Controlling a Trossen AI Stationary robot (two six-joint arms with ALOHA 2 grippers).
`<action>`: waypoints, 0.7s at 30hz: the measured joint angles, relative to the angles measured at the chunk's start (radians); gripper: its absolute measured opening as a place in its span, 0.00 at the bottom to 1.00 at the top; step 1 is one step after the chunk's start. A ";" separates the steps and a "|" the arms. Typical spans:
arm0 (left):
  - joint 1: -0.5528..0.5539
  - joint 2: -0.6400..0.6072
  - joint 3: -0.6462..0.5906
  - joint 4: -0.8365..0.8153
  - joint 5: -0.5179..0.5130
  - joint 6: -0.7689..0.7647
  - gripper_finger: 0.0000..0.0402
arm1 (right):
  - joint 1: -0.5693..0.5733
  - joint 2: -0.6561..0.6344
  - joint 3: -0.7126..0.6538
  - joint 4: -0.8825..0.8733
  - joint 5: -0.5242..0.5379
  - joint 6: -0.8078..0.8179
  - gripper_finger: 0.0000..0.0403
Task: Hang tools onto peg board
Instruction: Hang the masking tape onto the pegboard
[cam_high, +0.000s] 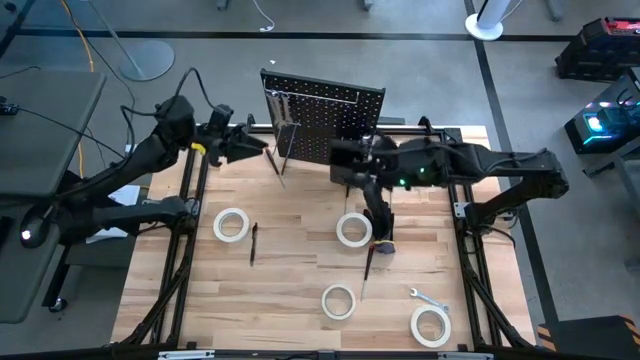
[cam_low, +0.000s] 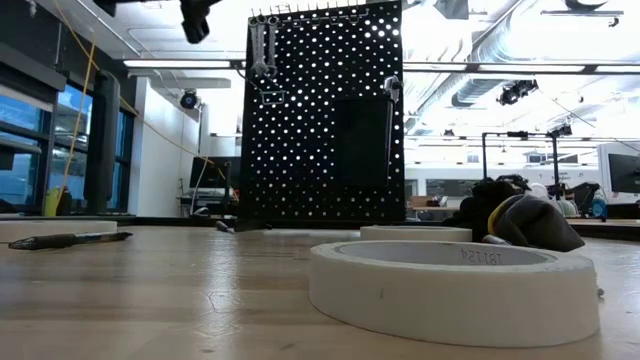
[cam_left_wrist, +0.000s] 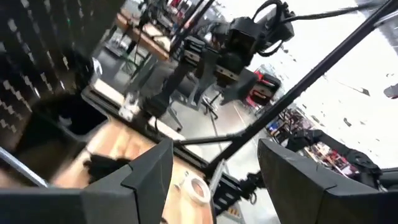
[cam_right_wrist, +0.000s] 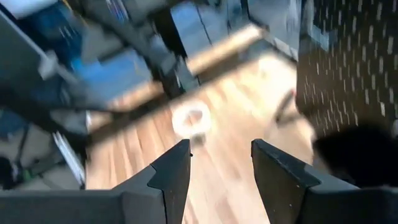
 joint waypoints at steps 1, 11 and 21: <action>-0.021 -0.010 0.000 -0.032 -0.024 0.008 0.56 | 0.011 0.000 0.000 -0.047 -0.001 0.015 0.40; -0.278 -0.025 0.000 -0.266 -0.330 0.069 0.56 | 0.152 0.116 0.000 -0.468 -0.007 0.166 0.40; -0.490 0.054 -0.009 -0.247 -0.478 0.017 0.56 | 0.217 0.167 -0.118 -0.528 -0.124 0.316 0.40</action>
